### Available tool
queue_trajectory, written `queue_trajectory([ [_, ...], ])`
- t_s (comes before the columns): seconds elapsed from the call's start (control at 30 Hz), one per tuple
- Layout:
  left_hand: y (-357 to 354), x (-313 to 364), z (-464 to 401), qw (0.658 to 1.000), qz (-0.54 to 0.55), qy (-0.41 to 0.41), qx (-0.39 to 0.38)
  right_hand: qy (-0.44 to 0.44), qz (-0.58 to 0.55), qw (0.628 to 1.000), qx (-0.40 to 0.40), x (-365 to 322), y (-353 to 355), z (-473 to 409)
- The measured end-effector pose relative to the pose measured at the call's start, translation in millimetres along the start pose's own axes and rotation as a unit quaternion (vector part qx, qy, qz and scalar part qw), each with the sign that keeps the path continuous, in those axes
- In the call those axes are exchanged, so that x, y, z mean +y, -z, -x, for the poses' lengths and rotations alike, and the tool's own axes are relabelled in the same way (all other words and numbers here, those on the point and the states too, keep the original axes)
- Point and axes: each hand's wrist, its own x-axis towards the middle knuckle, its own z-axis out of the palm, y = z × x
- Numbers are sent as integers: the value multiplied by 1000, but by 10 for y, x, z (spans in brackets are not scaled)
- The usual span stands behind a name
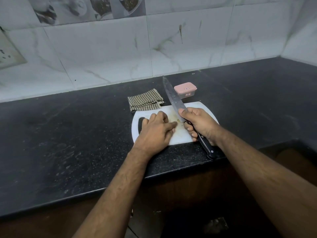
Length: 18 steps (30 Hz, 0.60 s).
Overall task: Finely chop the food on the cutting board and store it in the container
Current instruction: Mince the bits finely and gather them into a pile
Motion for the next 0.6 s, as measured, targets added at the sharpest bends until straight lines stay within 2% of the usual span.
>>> queue_trajectory([
  [0.47,33,41,31,992,102,35,66,2,37,999,-12,-10,-35,-15],
  [0.6,67,14,170,969,192,88,129,2,60,998,-24,-2,-44,-29],
])
